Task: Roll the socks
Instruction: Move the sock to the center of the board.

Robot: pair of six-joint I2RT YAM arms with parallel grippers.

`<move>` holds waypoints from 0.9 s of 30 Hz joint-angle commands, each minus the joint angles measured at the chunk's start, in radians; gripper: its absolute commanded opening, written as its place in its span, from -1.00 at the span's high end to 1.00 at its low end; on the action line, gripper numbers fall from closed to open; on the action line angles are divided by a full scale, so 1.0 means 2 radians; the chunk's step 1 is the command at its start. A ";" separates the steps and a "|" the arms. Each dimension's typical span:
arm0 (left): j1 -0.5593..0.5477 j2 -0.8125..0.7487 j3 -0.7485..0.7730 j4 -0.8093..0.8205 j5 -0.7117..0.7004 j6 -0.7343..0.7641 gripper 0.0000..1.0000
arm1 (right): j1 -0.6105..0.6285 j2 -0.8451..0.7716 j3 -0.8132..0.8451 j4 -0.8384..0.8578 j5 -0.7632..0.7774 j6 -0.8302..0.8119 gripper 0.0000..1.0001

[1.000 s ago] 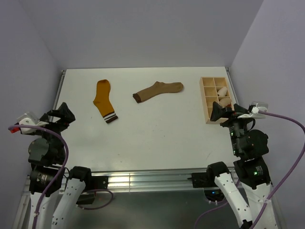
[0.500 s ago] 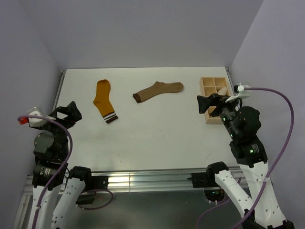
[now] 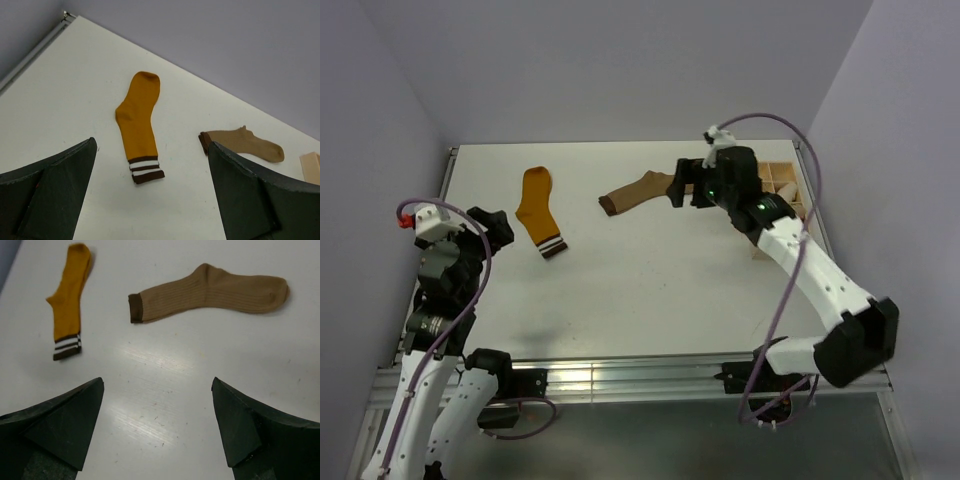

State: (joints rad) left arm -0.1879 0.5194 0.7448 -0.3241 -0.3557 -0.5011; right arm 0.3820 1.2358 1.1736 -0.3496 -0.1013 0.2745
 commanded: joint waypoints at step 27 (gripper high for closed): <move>-0.003 0.052 -0.015 -0.014 -0.012 -0.004 -0.99 | 0.134 0.540 0.450 -0.073 -0.006 -0.213 -0.25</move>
State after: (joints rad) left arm -0.1898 0.6205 0.7212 -0.3710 -0.3714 -0.5175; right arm 0.6437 2.2910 2.0071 -0.4572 -0.0910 -0.1291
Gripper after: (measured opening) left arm 0.995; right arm 0.631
